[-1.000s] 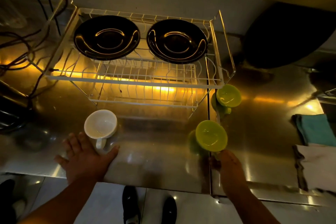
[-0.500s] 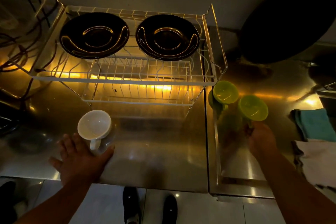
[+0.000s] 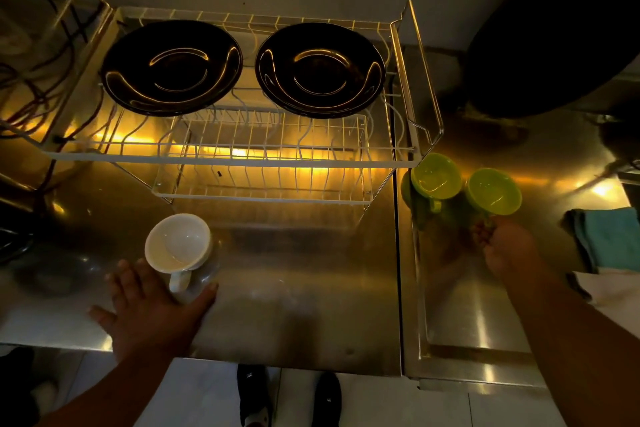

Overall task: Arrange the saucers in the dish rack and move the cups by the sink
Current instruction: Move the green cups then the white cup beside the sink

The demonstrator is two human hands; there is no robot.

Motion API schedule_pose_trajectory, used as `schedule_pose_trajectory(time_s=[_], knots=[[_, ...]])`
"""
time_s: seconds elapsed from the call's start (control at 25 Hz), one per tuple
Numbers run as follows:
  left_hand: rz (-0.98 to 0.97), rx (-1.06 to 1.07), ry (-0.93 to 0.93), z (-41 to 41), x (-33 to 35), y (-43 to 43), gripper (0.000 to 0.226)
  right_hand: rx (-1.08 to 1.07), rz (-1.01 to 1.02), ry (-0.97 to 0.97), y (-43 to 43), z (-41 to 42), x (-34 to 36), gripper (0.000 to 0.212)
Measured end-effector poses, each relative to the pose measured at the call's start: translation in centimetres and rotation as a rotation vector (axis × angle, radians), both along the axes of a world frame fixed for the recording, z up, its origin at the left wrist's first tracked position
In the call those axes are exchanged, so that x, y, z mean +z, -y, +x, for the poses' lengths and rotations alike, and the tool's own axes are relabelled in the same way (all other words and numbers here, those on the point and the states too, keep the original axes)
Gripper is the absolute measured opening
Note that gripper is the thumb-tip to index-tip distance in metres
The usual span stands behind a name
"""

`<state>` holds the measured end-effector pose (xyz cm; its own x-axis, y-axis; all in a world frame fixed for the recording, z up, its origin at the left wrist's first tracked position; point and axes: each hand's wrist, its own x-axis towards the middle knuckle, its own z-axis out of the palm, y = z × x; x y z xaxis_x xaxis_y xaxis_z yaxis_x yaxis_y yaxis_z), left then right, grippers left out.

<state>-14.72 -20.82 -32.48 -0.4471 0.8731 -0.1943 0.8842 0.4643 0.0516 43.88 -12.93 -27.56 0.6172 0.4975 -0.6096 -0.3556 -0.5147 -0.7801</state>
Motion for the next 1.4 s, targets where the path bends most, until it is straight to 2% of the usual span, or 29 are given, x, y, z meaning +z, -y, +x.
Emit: schedule_pose_trajectory(time_s=[0.44,0.64,0.96,1.08,1.2,1.28,1.4], knots=[[-0.007,-0.001,0.004,0.1,0.2,0.1,0.131,0.061,0.026,-0.045,-0.3,-1.4,1.9,0.034],[-0.008,0.006,0.002,0.2,0.2,0.0,0.130,0.095,-0.046,0.001,-0.7,-0.8,1.8,0.029],[-0.016,0.000,0.025,0.4,0.8,0.1,0.130,0.115,-0.254,0.165,-1.1,0.7,-0.9,0.010],[-0.018,0.000,0.045,0.4,1.1,0.1,0.131,0.081,-0.226,0.202,-0.5,-0.1,0.2,0.025],[-0.024,-0.004,0.061,0.4,1.4,0.1,0.133,0.029,-0.178,0.460,2.1,-3.5,2.0,0.037],[-0.032,-0.001,0.056,0.5,1.6,0.0,0.135,0.120,-0.145,0.597,4.7,-8.3,2.8,0.030],[-0.044,0.000,0.047,0.7,1.8,-0.2,0.137,0.487,-0.031,0.527,8.2,-17.6,3.2,0.007]])
